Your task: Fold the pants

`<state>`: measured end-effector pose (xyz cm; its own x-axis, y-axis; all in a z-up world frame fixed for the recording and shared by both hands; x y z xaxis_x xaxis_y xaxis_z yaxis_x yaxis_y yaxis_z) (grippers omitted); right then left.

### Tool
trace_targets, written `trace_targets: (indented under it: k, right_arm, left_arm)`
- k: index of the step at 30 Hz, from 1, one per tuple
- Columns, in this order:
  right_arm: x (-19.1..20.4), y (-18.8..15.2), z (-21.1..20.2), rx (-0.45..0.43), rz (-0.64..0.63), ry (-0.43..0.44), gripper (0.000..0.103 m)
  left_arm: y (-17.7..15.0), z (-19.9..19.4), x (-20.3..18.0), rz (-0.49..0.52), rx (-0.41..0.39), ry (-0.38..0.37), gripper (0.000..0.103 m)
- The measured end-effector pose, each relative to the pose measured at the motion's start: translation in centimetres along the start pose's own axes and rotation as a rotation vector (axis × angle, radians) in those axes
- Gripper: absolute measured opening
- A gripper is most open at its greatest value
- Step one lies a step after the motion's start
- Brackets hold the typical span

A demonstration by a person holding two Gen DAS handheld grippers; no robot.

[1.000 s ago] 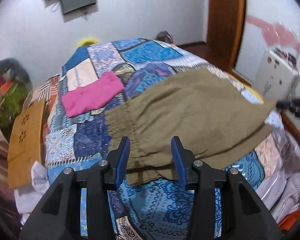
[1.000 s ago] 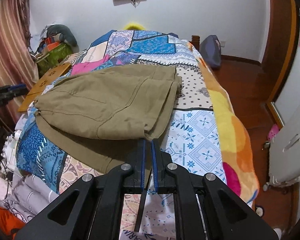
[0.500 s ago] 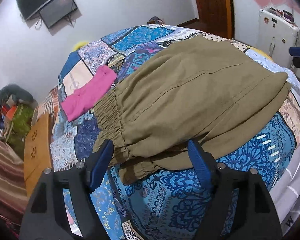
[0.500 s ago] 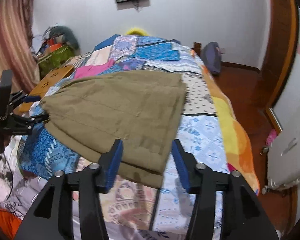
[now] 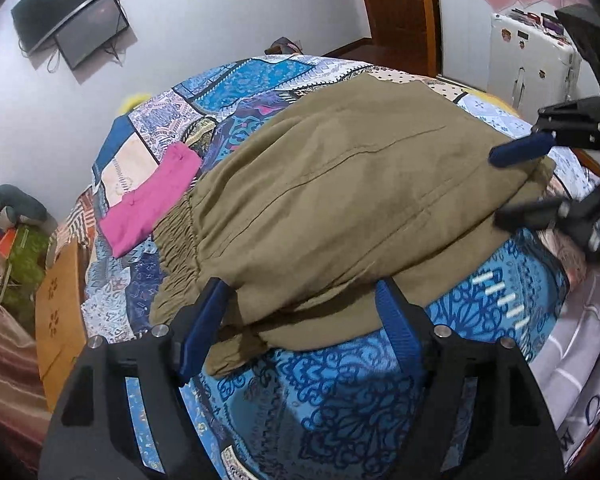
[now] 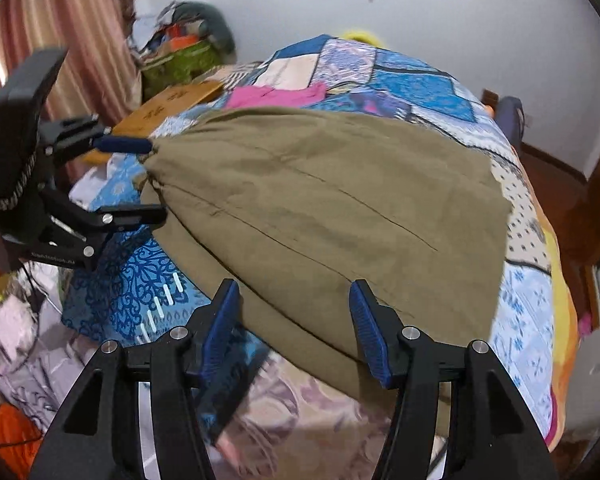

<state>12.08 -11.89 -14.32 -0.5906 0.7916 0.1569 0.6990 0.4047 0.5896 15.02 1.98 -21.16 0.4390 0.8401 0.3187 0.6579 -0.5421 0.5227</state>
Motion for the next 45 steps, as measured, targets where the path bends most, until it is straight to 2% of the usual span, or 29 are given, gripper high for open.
trace_targets:
  k: [5,10,12,14,16,20,22,27,28,30,31,33,36,45]
  right_arm:
    - [1.0,0.6,0.6,-0.021,-0.083,-0.037,0.053]
    - [1.5,1.4,1.0,-0.042,-0.103,-0.021,0.053]
    - [1.3,1.8,1.0,-0.061,-0.09,-0.014,0.045]
    - [1.1,2.4,0.8,-0.07,-0.075,0.0,0.03]
    - [1.0,2.8,0.4,-0.093,-0.069,0.004,0.022]
    - [0.8,3.2,-0.4,-0.118,-0.042,0.034,0.016]
    - [0.5,3.4,-0.6,-0.121,-0.015,0.059,0.015]
    - [0.2,4.0,-1.2,-0.134,0.014,0.084,0.012]
    - [0.1,4.0,-1.3,-0.135,0.014,0.086,0.012]
    - [0.1,3.9,-1.6,-0.135,0.014,0.087,0.012]
    - [0.2,3.9,-1.6,-0.133,0.013,0.088,0.011]
    - [0.4,3.7,-1.8,-0.13,0.007,0.089,0.011]
    - [0.6,3.4,-2.1,-0.126,-0.002,0.094,0.011]
    - [1.0,1.6,-2.2,-0.093,-0.007,0.101,0.011]
  left_arm:
    - [1.0,0.1,1.2,-0.064,-0.009,-0.039,0.076]
    - [1.9,0.0,2.7,-0.142,-0.022,-0.079,0.076]
    - [2.1,-0.3,2.8,-0.154,-0.026,-0.082,0.076]
    - [2.2,-0.5,2.6,-0.15,-0.03,-0.088,0.076]
    - [2.1,-1.0,1.9,-0.123,-0.042,-0.094,0.076]
    - [2.2,-1.8,0.4,-0.071,-0.085,-0.107,0.078]
    - [2.6,-1.7,-0.3,-0.047,-0.099,-0.079,0.081]
    - [3.6,0.1,-0.6,-0.033,-0.062,-0.004,0.08]
    - [3.8,0.5,-0.4,-0.043,-0.047,0.01,0.078]
    - [3.8,0.8,0.0,-0.062,-0.027,0.02,0.059]
    - [3.8,0.9,0.3,-0.078,-0.019,0.008,0.055]
    - [3.6,0.6,0.6,-0.098,-0.019,0.002,0.035]
    - [3.1,-0.4,0.7,-0.103,-0.031,0.0,0.027]
    - [1.4,-1.3,-0.9,-0.088,-0.022,-0.03,0.026]
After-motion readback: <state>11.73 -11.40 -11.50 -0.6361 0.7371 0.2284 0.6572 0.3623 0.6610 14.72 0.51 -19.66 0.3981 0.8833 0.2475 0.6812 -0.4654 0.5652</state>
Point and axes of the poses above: each gripper's, at about its wrist camera, not at the fingertips, and z roughly the way its jaws point, x to its left, y to its top, the point moved 1 cm from there along z, roughly the way its jaws point, and after that the axes turned 7 degrees about z, right-handed, at the moved point
